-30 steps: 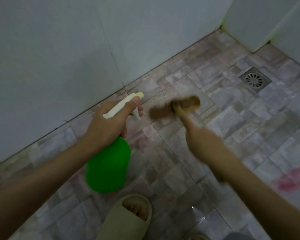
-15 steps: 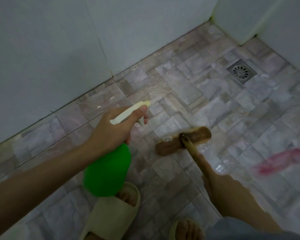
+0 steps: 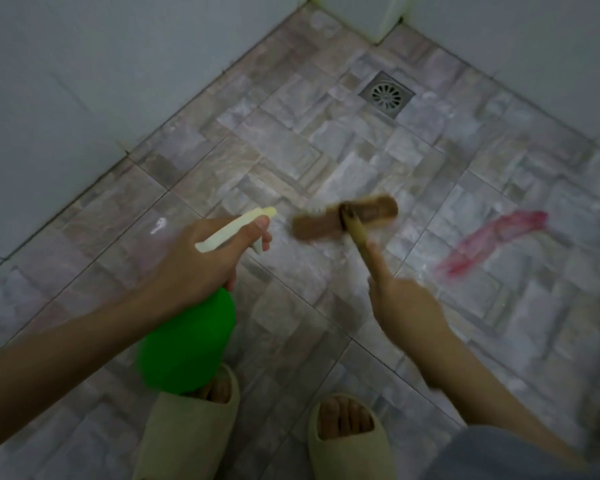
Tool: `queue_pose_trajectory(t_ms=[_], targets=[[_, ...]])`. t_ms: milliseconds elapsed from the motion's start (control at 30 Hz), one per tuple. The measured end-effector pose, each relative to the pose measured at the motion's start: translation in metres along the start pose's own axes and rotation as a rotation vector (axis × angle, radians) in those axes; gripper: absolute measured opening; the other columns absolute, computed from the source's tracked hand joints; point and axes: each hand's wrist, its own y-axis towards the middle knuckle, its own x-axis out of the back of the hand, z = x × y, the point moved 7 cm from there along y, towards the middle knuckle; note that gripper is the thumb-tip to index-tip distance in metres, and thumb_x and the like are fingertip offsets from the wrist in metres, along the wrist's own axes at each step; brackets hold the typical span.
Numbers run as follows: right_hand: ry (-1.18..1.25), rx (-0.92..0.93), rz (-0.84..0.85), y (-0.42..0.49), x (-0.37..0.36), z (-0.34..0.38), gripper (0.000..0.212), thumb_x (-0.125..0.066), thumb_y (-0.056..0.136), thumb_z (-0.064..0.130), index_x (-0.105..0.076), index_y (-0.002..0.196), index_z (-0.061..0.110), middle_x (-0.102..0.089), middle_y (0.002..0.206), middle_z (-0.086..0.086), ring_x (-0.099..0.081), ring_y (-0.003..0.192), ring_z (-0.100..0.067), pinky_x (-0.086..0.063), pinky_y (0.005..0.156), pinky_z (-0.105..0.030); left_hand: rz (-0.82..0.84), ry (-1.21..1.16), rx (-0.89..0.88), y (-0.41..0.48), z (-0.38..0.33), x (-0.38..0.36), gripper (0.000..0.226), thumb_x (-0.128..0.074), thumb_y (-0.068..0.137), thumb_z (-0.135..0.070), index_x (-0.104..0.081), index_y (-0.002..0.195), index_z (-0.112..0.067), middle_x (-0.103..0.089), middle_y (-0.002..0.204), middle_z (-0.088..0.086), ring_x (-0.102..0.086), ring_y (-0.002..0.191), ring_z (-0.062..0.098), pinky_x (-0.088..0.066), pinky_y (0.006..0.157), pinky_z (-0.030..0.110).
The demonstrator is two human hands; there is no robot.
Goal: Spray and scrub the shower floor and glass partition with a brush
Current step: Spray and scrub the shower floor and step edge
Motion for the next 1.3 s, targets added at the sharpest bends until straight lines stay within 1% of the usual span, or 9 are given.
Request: queue_pose_trajectory(t_ms=[200, 400, 500, 600, 700, 833, 967, 1133, 1300], targets=[[-0.101, -0.153, 0.073, -0.054, 0.000, -0.033, 0.086, -0.030, 0.104, 0.026, 0.051, 0.122, 0.047, -0.050, 0.066, 0.005, -0.054, 0.054, -0.010, -0.043, 0.048, -0.024, 0.024, 0.016, -0.026, 0.014, -0.017, -0.015, 0.044, -0.056, 0.095, -0.055, -0.075, 0.080, -0.019, -0.062, 0.052, 0.004, -0.050, 0.037, 0.011, -0.044, 0.046, 0.020], [0.102, -0.141, -0.159, 0.056, 0.030, -0.037, 0.080, -0.034, 0.100, 0.012, 0.019, 0.144, 0.051, -0.050, 0.061, -0.007, -0.049, 0.047, -0.019, -0.032, 0.041, -0.027, 0.056, -0.007, -0.065, 0.034, -0.029, -0.026, 0.052, -0.054, 0.093, -0.060, -0.077, 0.088, -0.015, -0.077, 0.089, 0.009, -0.052, 0.037, 0.012, -0.044, 0.045, 0.019], [0.114, -0.163, -0.122, 0.075, 0.046, -0.045, 0.077, -0.031, 0.100, 0.012, 0.016, 0.144, 0.054, -0.051, 0.065, -0.009, -0.052, 0.049, -0.021, -0.039, 0.042, -0.029, 0.065, -0.041, -0.100, 0.048, -0.032, -0.027, 0.047, -0.055, 0.093, -0.063, -0.078, 0.090, -0.022, -0.076, 0.088, 0.016, -0.052, 0.037, 0.014, -0.043, 0.044, 0.018], [0.060, -0.201, 0.047, 0.001, 0.022, -0.036, 0.077, -0.031, 0.102, 0.019, 0.026, 0.139, 0.055, -0.051, 0.066, -0.004, -0.055, 0.053, -0.019, -0.051, 0.053, -0.034, 0.086, -0.076, -0.075, 0.057, -0.038, -0.023, 0.055, -0.053, 0.079, -0.075, -0.080, 0.092, -0.028, -0.074, 0.086, 0.026, -0.051, 0.037, 0.017, -0.042, 0.044, 0.018], [0.012, -0.187, 0.040, -0.007, 0.012, -0.033, 0.074, -0.030, 0.104, 0.029, 0.035, 0.135, 0.049, -0.049, 0.065, -0.001, -0.055, 0.056, -0.019, -0.051, 0.056, -0.036, 0.132, -0.063, -0.068, 0.066, -0.043, -0.026, 0.055, -0.060, 0.083, -0.075, -0.079, 0.088, -0.023, -0.077, 0.087, 0.015, -0.051, 0.038, 0.015, -0.043, 0.044, 0.017], [0.108, -0.178, -0.097, 0.045, 0.033, -0.034, 0.073, -0.033, 0.103, 0.020, 0.021, 0.141, 0.050, -0.040, 0.059, -0.002, -0.042, 0.047, -0.018, -0.035, 0.047, -0.030, 0.218, 0.003, -0.067, 0.080, -0.047, -0.042, 0.048, -0.055, 0.082, -0.064, -0.078, 0.088, -0.022, -0.079, 0.089, -0.003, -0.050, 0.036, 0.008, -0.047, 0.046, 0.019], [0.039, -0.316, 0.127, -0.040, 0.002, -0.042, 0.062, -0.025, 0.104, 0.034, 0.018, 0.147, 0.043, -0.042, 0.075, 0.000, -0.050, 0.064, -0.022, -0.039, 0.059, -0.032, 0.302, 0.022, -0.069, 0.095, -0.054, -0.057, 0.045, -0.057, 0.083, -0.066, -0.080, 0.091, -0.029, -0.080, 0.089, -0.010, -0.051, 0.035, 0.013, -0.047, 0.044, 0.021], [0.047, -0.476, 0.265, -0.120, -0.023, -0.061, 0.083, -0.025, 0.104, 0.038, 0.057, 0.112, 0.046, -0.049, 0.073, 0.005, -0.048, 0.058, -0.012, -0.051, 0.063, -0.027, 0.407, 0.063, -0.098, 0.098, -0.060, -0.094, 0.049, -0.057, 0.080, -0.078, -0.079, 0.093, -0.037, -0.080, 0.087, -0.007, -0.054, 0.039, 0.016, -0.049, 0.048, 0.018], [0.172, -0.577, 0.140, -0.129, -0.026, -0.082, 0.067, -0.022, 0.103, 0.039, 0.034, 0.140, 0.043, -0.043, 0.067, 0.003, -0.042, 0.053, -0.012, -0.045, 0.057, -0.029, 0.512, 0.209, -0.099, 0.076, -0.071, -0.159, 0.041, -0.064, 0.091, -0.061, -0.077, 0.077, -0.024, -0.074, 0.066, -0.002, -0.052, 0.034, 0.011, -0.048, 0.047, 0.019]])
